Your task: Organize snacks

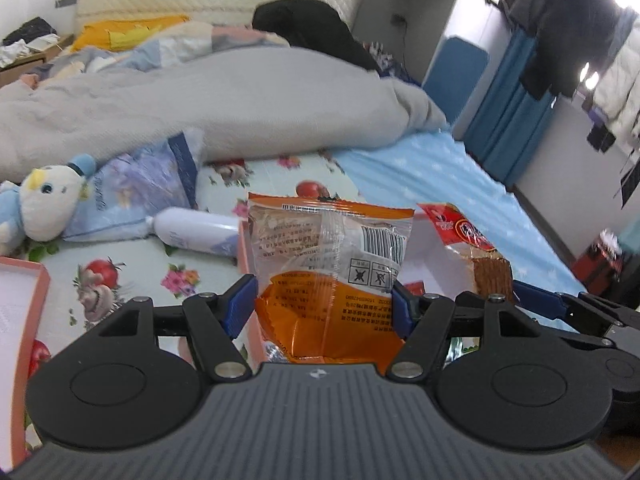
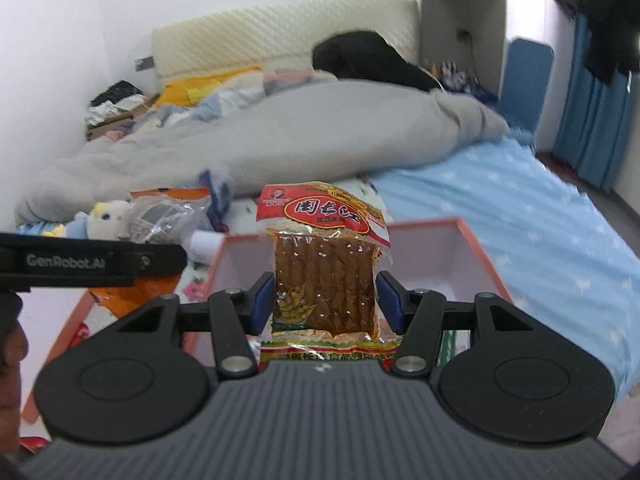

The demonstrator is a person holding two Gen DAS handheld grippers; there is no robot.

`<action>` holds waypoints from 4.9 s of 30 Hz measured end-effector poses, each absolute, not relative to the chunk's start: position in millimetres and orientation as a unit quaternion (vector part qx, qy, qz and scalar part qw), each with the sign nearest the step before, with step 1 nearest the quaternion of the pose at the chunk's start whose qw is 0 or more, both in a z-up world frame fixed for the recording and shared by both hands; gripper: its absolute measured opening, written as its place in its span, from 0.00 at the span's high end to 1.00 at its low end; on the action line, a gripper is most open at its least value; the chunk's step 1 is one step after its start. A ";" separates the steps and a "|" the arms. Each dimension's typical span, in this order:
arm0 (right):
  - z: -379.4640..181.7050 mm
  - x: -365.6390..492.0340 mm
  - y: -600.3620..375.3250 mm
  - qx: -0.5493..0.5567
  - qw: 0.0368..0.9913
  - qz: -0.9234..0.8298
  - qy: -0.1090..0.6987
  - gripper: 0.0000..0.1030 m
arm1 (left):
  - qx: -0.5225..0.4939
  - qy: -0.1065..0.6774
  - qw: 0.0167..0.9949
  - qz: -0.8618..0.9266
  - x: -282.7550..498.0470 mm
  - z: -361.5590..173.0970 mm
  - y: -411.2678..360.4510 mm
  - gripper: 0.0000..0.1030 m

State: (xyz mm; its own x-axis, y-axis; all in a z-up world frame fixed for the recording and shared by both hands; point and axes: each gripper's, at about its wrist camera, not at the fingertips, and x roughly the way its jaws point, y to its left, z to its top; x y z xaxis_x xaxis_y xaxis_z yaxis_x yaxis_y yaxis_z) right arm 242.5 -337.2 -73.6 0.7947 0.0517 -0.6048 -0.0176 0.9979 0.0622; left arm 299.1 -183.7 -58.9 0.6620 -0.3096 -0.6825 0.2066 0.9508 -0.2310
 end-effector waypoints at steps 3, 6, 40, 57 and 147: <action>-89.8 242.8 -341.6 0.023 0.942 0.013 0.335 0.44 | -0.061 0.403 0.902 -0.142 308.4 -72.4 -190.2 0.30; -103.3 242.4 -344.2 0.030 0.936 0.014 0.352 0.44 | -0.056 0.418 0.895 -0.144 314.7 -83.4 -191.9 0.30; 7.8 158.0 -343.9 0.082 0.965 -0.010 0.248 0.11 | -0.034 0.301 0.938 -0.168 214.8 52.5 -144.9 0.03; 11.2 74.6 -319.5 0.093 0.968 -0.028 0.233 0.11 | -0.030 0.297 0.940 -0.165 104.0 41.1 -114.9 0.02; -32.9 59.3 -312.1 0.072 0.959 -0.049 0.269 0.11 | -0.024 0.318 0.936 -0.145 88.7 9.4 -91.1 0.02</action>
State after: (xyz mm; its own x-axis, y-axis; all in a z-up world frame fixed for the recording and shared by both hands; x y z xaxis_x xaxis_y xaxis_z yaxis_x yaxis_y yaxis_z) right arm 59.3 -312.1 -32.9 0.8508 -0.0553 -0.5226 0.1325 0.9849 0.1115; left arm 88.7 -91.1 9.4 0.7549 -0.2881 -0.5892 0.2569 0.9565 -0.1385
